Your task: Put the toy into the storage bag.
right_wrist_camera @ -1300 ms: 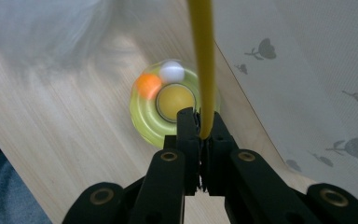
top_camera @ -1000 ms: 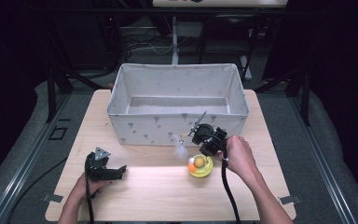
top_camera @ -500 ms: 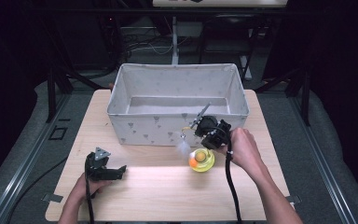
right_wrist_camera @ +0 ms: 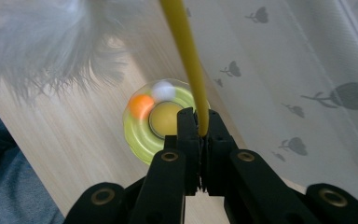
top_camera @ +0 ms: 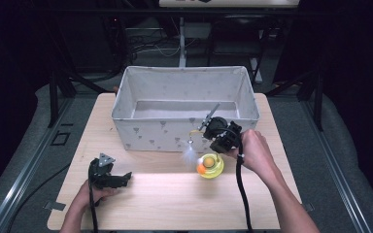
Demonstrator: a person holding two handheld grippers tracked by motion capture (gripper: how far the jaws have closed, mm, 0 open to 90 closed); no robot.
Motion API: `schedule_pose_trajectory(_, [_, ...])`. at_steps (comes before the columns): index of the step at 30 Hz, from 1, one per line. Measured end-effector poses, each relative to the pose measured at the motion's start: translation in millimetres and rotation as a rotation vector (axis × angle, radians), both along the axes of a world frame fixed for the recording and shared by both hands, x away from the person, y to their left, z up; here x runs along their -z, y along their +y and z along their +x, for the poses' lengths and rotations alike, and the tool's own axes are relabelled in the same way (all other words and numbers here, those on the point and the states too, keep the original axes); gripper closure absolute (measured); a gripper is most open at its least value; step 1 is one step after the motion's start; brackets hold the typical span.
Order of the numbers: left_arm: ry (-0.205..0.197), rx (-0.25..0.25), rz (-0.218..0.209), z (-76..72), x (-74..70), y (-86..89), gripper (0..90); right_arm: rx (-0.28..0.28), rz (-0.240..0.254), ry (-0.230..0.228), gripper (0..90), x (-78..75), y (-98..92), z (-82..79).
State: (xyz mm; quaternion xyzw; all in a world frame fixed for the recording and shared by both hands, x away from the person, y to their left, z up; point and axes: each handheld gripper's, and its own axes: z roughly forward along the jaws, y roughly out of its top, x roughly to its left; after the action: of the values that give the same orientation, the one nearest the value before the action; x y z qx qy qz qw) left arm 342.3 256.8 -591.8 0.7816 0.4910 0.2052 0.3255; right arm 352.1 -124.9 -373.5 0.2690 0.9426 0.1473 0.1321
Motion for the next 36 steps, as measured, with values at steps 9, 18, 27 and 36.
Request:
schedule_pose_trajectory(9, [-0.002, 0.002, -0.002, -0.3, 0.2, -0.5, 0.3, 0.009, 0.02, -0.023, 88.4, -22.8, -6.4, -0.3])
schedule_pose_trajectory(18, [-0.002, 0.003, -0.002, -0.3, 0.2, -0.5, 0.2, -0.004, 0.022, -0.036, 88.4, -40.8, -5.2, -0.7])
schedule_pose_trajectory(27, [-0.001, 0.003, -0.003, -0.4, 0.2, -0.5, 0.2, -0.029, 0.023, -0.05, 88.4, -61.4, 2.3, -2.8])
schedule_pose_trajectory(36, [-0.002, 0.003, -0.003, -0.4, 0.2, -0.5, 0.2, -0.04, -0.002, -0.041, 88.4, -78.9, 3.9, -2.9])
